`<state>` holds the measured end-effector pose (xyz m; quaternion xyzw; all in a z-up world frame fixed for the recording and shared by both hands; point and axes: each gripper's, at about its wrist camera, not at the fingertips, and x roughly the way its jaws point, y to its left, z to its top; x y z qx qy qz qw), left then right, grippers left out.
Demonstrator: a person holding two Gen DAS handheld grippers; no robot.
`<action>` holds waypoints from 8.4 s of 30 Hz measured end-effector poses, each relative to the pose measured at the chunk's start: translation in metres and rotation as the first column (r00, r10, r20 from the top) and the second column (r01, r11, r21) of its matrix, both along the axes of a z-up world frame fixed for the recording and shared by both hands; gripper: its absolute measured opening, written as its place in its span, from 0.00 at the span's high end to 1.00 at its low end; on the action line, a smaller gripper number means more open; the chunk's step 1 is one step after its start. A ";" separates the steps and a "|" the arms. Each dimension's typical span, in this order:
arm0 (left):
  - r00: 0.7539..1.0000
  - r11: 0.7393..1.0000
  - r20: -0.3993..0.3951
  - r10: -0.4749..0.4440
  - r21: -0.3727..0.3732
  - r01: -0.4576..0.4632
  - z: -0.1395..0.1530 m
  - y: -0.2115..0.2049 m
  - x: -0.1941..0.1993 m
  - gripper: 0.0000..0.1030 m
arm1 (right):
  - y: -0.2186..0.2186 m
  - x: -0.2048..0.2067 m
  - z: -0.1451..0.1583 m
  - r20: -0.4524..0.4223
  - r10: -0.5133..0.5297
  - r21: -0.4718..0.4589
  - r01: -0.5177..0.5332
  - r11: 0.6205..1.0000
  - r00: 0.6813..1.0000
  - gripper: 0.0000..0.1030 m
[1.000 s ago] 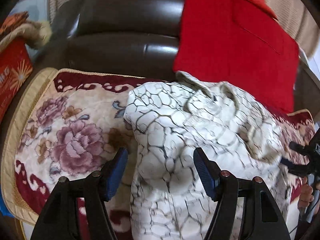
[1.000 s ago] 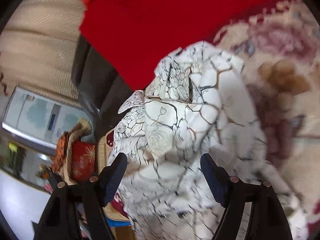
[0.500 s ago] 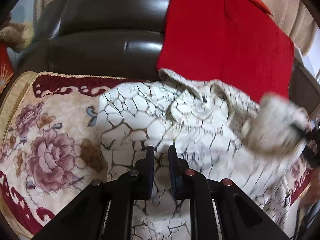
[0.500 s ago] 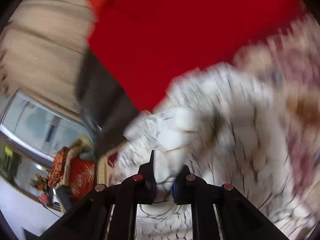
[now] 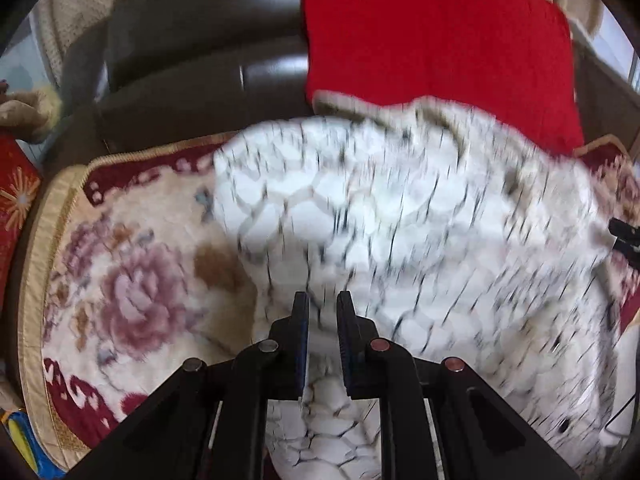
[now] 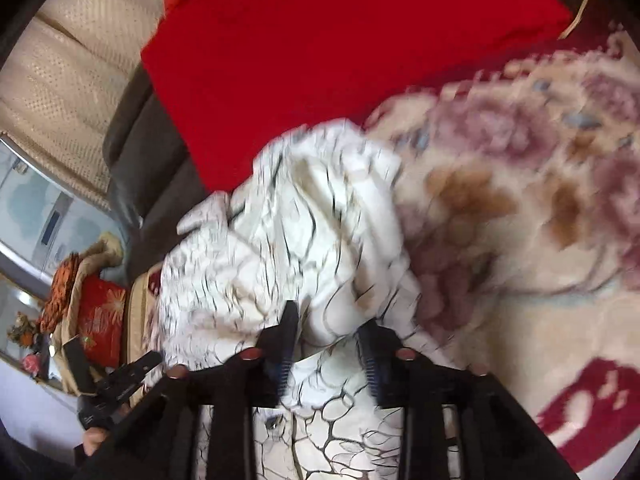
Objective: Fold large clothes
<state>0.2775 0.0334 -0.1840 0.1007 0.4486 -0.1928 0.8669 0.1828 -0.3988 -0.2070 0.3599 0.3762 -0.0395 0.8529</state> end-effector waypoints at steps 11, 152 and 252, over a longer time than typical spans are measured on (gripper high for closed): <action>0.992 0.991 0.006 0.127 -0.050 -0.127 -0.008 -0.032 0.033 0.36 | 0.028 0.031 0.041 0.140 0.107 -0.157 -0.084 0.984 0.984 0.53; 0.937 0.579 -0.272 0.221 -0.736 -0.350 -0.008 0.156 0.010 0.43 | 0.003 0.033 0.040 0.154 0.378 0.107 -0.396 0.912 0.913 0.24; 0.941 0.923 0.018 0.337 0.191 -0.334 -0.034 0.023 0.100 0.21 | -0.004 0.144 0.019 -0.088 0.057 -0.284 -0.080 0.955 0.995 0.36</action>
